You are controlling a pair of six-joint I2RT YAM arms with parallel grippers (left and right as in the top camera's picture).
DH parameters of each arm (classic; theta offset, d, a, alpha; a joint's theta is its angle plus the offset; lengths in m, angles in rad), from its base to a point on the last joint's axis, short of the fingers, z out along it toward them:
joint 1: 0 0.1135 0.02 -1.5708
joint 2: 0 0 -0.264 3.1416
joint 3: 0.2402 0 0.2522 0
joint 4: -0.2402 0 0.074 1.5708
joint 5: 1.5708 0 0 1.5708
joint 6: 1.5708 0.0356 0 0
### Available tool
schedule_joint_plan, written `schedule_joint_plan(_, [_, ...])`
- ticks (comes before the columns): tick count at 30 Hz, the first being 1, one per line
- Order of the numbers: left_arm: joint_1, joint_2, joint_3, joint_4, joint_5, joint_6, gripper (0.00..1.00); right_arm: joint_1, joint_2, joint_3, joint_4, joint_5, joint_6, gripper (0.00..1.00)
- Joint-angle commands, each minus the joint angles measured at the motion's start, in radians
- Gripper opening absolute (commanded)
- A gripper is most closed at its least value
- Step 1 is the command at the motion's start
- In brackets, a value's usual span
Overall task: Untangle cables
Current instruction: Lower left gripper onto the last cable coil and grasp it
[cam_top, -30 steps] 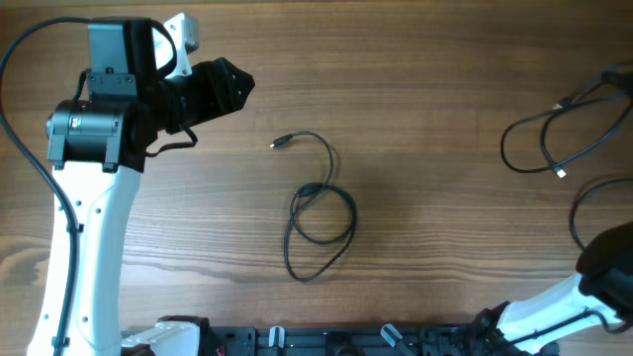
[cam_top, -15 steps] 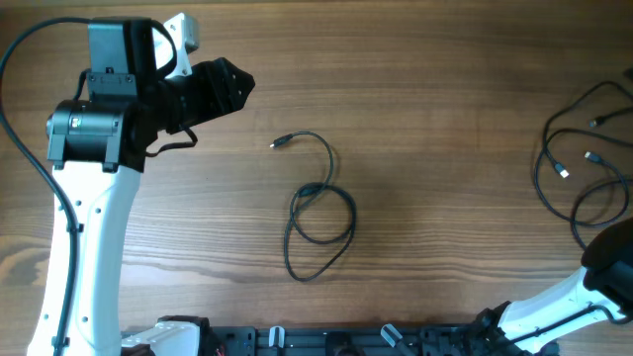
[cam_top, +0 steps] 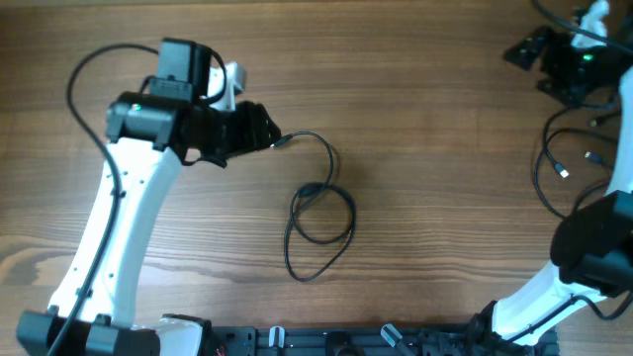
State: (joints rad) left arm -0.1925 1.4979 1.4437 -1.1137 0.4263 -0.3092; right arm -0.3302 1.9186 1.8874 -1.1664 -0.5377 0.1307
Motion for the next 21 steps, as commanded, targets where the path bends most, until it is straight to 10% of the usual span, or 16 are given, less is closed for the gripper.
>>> schedule_joint_plan(1, [-0.034, 0.029, -0.105, 0.011, -0.013, 0.074, 0.51, 0.071, -0.009, -0.003, -0.002, 0.092, -0.025, 1.0])
schedule_joint_plan(21, [-0.107, 0.029, -0.623, 0.484, -0.005, 0.1, 0.43, 0.118, -0.009, -0.005, -0.007, 0.122, -0.025, 1.0])
